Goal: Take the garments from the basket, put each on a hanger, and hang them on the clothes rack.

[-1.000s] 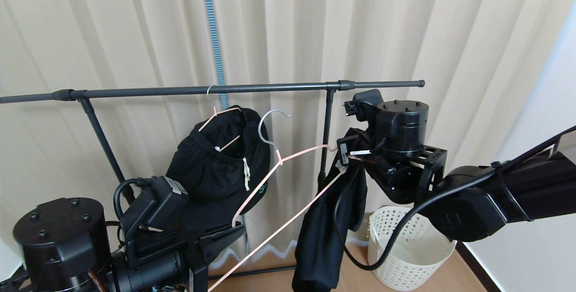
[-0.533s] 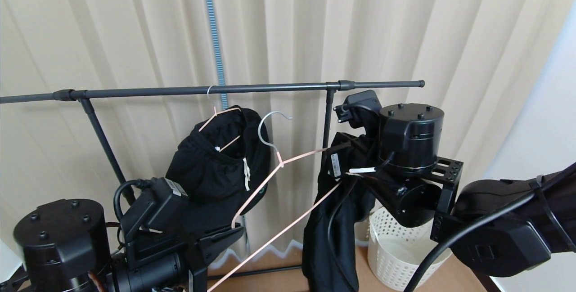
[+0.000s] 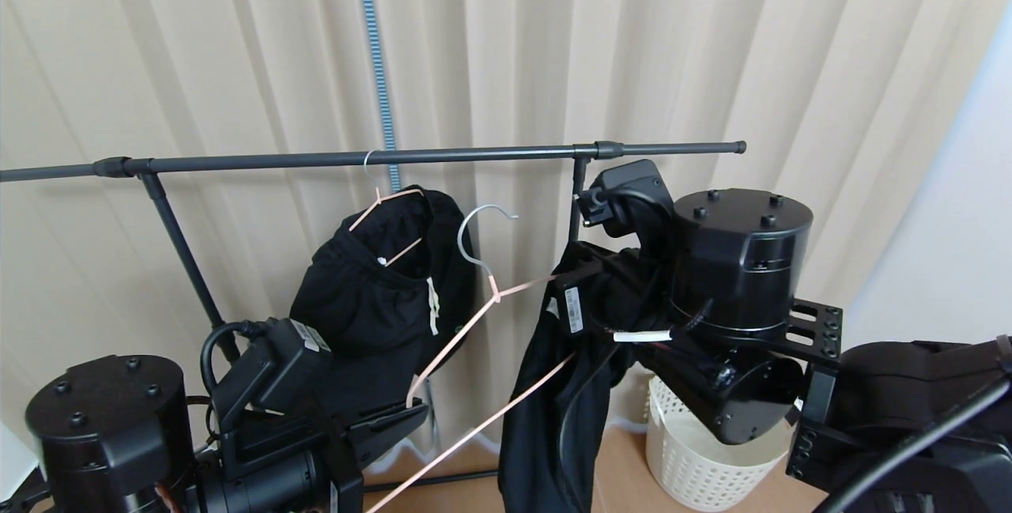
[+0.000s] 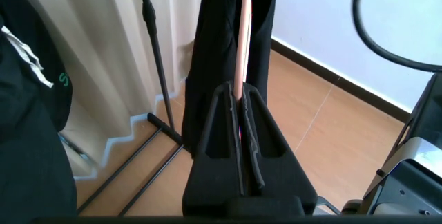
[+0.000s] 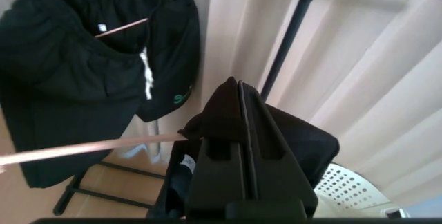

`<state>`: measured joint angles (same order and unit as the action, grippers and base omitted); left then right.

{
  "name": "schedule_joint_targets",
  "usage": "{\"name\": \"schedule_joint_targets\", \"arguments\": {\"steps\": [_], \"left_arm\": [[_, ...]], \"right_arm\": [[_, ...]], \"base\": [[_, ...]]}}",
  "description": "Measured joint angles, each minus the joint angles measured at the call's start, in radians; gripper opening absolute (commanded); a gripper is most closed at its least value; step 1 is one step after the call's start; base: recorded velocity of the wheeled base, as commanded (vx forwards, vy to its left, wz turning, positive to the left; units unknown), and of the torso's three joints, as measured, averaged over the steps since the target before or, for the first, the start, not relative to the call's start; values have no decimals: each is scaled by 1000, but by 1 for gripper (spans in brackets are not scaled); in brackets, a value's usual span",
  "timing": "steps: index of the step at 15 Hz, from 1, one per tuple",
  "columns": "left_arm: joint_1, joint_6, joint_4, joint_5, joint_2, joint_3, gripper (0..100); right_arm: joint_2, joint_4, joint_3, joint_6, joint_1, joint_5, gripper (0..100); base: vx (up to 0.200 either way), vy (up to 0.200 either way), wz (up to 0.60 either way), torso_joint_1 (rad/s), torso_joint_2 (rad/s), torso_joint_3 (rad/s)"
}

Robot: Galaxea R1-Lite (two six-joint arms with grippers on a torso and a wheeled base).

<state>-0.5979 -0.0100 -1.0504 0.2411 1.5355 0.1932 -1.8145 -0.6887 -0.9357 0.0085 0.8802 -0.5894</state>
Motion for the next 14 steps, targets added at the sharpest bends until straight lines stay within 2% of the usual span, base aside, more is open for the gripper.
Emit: {"name": "schedule_joint_targets", "arguments": {"steps": [7,14], "left_arm": [[1,0,0,0,0,0,0],[0,0,0,0,0,-1,0]], "right_arm": [[40,-4,18,36,102,0,0],[49,-9,16,76,164,-1,0]], "base": [[0,0,0,0,0,0],[0,0,0,0,0,0]]}}
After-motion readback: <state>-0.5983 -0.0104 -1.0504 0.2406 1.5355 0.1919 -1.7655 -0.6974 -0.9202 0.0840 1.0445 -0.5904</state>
